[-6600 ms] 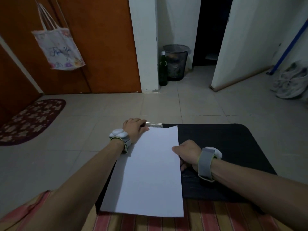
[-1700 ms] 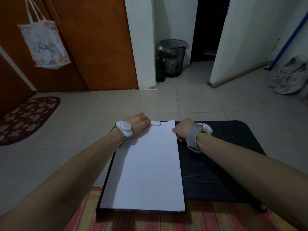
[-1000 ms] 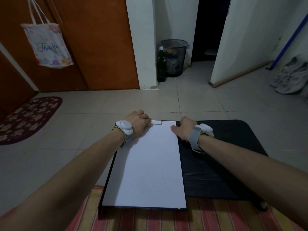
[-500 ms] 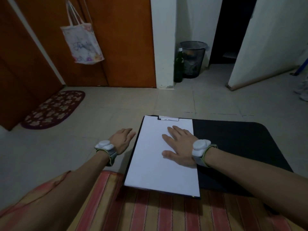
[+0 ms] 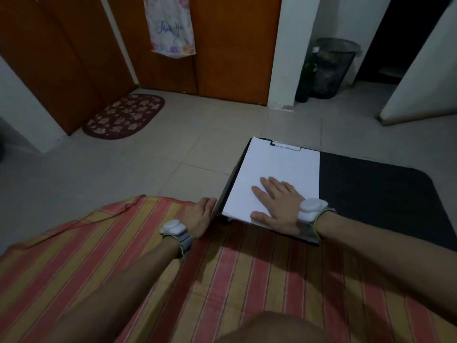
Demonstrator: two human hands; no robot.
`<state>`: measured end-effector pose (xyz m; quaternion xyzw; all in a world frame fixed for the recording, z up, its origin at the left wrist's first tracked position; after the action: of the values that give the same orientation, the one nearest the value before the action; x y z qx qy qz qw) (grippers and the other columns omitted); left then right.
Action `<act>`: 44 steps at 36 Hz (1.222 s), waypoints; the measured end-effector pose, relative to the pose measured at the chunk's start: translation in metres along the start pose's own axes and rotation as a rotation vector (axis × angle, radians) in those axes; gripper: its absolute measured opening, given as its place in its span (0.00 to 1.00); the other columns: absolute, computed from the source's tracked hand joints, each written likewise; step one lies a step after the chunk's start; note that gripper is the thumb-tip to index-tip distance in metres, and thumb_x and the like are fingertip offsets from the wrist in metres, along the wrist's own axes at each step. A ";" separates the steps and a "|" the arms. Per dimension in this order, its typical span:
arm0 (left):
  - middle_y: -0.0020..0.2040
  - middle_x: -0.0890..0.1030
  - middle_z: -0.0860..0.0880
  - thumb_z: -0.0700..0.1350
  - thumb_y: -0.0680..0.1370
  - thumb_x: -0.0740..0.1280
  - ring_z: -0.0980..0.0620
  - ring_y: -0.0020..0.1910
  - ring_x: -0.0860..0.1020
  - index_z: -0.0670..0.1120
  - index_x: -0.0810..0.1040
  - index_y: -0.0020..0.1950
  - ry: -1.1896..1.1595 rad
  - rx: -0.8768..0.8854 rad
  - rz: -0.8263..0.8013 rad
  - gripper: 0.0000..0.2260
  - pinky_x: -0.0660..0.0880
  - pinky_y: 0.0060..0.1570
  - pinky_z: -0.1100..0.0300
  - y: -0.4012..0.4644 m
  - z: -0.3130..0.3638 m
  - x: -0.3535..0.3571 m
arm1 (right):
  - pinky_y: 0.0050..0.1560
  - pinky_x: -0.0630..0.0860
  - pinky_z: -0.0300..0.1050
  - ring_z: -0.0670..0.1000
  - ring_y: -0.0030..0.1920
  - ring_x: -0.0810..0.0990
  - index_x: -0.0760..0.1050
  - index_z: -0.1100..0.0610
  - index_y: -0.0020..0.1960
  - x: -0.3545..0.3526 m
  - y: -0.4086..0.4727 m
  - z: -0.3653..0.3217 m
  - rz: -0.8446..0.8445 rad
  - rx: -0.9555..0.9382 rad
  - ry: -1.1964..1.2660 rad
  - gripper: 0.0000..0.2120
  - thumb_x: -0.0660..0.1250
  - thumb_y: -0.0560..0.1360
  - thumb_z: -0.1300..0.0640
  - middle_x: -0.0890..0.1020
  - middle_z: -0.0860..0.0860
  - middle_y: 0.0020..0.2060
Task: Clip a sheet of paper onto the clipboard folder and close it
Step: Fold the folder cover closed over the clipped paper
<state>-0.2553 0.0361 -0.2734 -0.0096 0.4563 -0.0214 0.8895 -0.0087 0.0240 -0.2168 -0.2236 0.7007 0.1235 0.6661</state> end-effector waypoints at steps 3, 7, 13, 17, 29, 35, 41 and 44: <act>0.66 0.76 0.39 0.67 0.77 0.46 0.39 0.62 0.74 0.46 0.68 0.69 -0.149 -0.214 -0.047 0.33 0.67 0.57 0.52 -0.015 -0.011 0.007 | 0.73 0.37 0.50 0.54 0.78 0.40 0.39 0.46 0.78 0.002 0.002 0.001 0.002 0.017 -0.014 0.44 0.34 0.70 0.23 0.42 0.53 0.79; 0.67 0.74 0.38 0.65 0.78 0.48 0.39 0.63 0.73 0.43 0.68 0.68 -0.235 -0.301 -0.101 0.31 0.64 0.52 0.53 -0.023 -0.005 0.004 | 0.75 0.38 0.52 0.54 0.78 0.39 0.38 0.47 0.78 0.001 0.004 -0.001 0.007 0.035 -0.047 0.45 0.33 0.69 0.23 0.41 0.54 0.79; 0.60 0.76 0.32 0.64 0.77 0.58 0.35 0.58 0.74 0.34 0.75 0.58 -0.330 -0.368 0.153 0.32 0.71 0.57 0.46 -0.024 0.011 -0.023 | 0.76 0.39 0.53 0.54 0.78 0.38 0.38 0.47 0.78 -0.005 0.000 -0.001 0.018 0.100 -0.037 0.45 0.32 0.68 0.23 0.40 0.53 0.79; 0.75 0.58 0.35 0.60 0.75 0.65 0.36 0.71 0.63 0.36 0.63 0.71 -0.369 -0.407 0.353 0.35 0.63 0.69 0.47 -0.026 0.012 -0.049 | 0.76 0.39 0.53 0.54 0.78 0.39 0.38 0.47 0.78 -0.004 0.000 -0.003 0.016 0.117 -0.023 0.46 0.32 0.67 0.22 0.41 0.52 0.79; 0.59 0.79 0.45 0.58 0.79 0.58 0.51 0.53 0.77 0.47 0.70 0.66 -0.678 -0.155 0.774 0.21 0.68 0.53 0.59 -0.019 0.058 -0.128 | 0.76 0.49 0.53 0.55 0.78 0.46 0.44 0.53 0.79 -0.028 -0.005 -0.009 0.132 0.162 0.106 0.39 0.39 0.76 0.31 0.49 0.55 0.79; 0.29 0.72 0.61 0.65 0.77 0.51 0.70 0.27 0.74 0.60 0.74 0.25 -0.879 -0.009 0.707 0.24 0.67 0.33 0.62 -0.021 0.109 -0.120 | 0.72 0.58 0.51 0.55 0.75 0.59 0.47 0.52 0.78 -0.082 -0.016 -0.006 0.379 0.234 0.505 0.41 0.40 0.74 0.28 0.60 0.55 0.77; 0.29 0.82 0.59 0.72 0.73 0.46 0.57 0.25 0.78 0.67 0.80 0.34 -0.841 0.199 0.454 0.25 0.78 0.33 0.47 -0.015 0.149 -0.097 | 0.63 0.63 0.45 0.58 0.69 0.70 0.52 0.53 0.77 -0.146 -0.030 -0.002 0.614 0.308 0.730 0.35 0.45 0.78 0.33 0.69 0.56 0.72; 0.36 0.83 0.59 0.67 0.75 0.48 0.56 0.32 0.81 0.64 0.82 0.38 -0.847 0.243 0.379 0.24 0.80 0.40 0.44 -0.012 0.173 -0.088 | 0.66 0.69 0.52 0.61 0.64 0.75 0.52 0.51 0.77 -0.171 -0.040 0.003 0.655 0.322 0.840 0.33 0.46 0.78 0.34 0.73 0.57 0.69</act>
<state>-0.1666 0.0281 -0.1011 0.1700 0.0417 0.0939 0.9801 0.0154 0.0165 -0.0427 0.0806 0.9489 0.1160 0.2821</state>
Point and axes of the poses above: each hand's wrist, its own y-axis towards the middle knuckle, its own x-axis out of the palm, z = x × y, the point moved 5 cm from there along y, towards the middle knuckle
